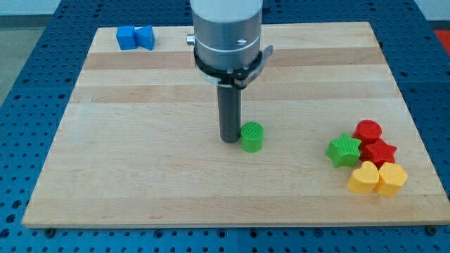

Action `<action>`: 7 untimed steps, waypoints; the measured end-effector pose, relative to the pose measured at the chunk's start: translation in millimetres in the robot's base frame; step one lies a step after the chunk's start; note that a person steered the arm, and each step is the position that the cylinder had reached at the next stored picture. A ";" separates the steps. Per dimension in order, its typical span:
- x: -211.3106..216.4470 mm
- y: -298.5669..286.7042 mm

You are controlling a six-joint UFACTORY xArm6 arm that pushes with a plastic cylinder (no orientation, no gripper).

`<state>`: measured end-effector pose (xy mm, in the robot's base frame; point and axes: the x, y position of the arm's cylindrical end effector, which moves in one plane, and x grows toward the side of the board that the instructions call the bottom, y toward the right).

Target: Move the green circle into the green star

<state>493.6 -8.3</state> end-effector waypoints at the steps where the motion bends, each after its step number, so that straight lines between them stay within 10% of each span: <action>1: 17.3 1.0; 7: -36.8 35.6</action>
<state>456.7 27.3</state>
